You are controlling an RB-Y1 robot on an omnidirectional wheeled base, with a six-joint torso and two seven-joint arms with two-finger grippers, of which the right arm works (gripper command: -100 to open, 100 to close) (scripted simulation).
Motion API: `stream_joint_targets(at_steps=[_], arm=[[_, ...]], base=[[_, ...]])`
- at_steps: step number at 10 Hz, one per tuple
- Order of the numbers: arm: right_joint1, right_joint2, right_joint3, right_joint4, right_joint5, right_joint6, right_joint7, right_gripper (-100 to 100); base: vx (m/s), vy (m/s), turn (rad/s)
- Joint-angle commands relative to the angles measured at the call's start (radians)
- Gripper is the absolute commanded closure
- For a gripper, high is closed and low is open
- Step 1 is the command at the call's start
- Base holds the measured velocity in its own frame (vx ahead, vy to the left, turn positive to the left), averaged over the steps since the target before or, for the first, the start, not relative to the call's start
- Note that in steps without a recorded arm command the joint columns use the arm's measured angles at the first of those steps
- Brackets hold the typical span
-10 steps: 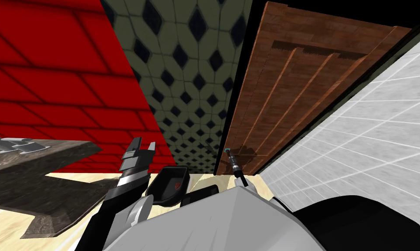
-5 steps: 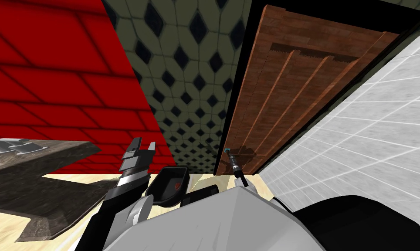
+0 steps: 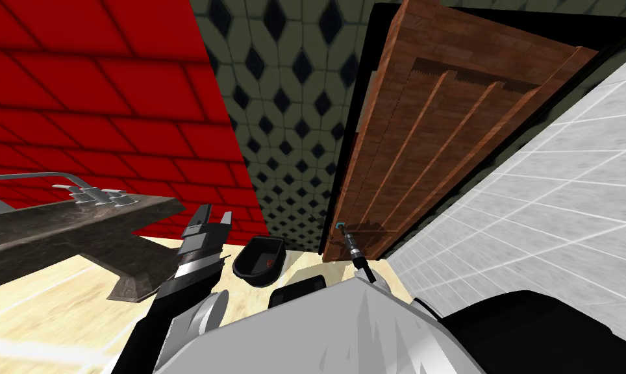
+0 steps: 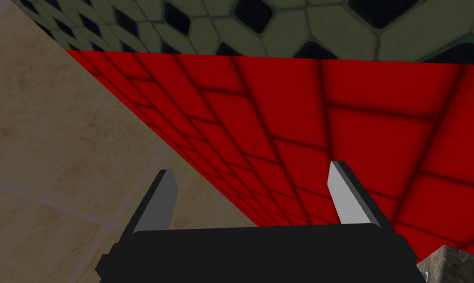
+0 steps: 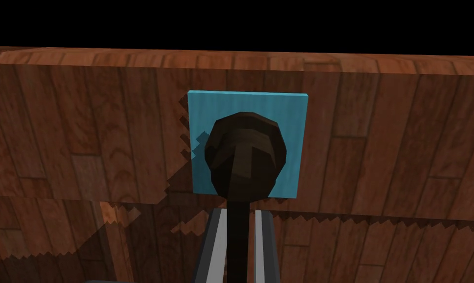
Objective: Pull the door open
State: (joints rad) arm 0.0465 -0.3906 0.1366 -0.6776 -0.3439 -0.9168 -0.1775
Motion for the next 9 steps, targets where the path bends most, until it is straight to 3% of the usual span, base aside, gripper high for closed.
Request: stream_joint_targets(at_steps=[1, 4, 5, 9], arm=[[0.010, -0.018, 0.022, 0.010, 0.008, -0.027, -0.029, 100], [0.033, -0.048, 0.045, 0.010, 0.014, -0.055, -0.065, 100], [0.026, -0.040, 0.042, 0.017, 0.014, -0.049, -0.057, 100], [0.078, -0.086, 0.093, 0.024, 0.016, -0.130, -0.106, 100]], base=[[-0.242, -0.088, 0.217], [-0.228, -0.052, 0.146], [-0.096, -0.017, 0.027], [-0.223, -0.072, 0.172]])
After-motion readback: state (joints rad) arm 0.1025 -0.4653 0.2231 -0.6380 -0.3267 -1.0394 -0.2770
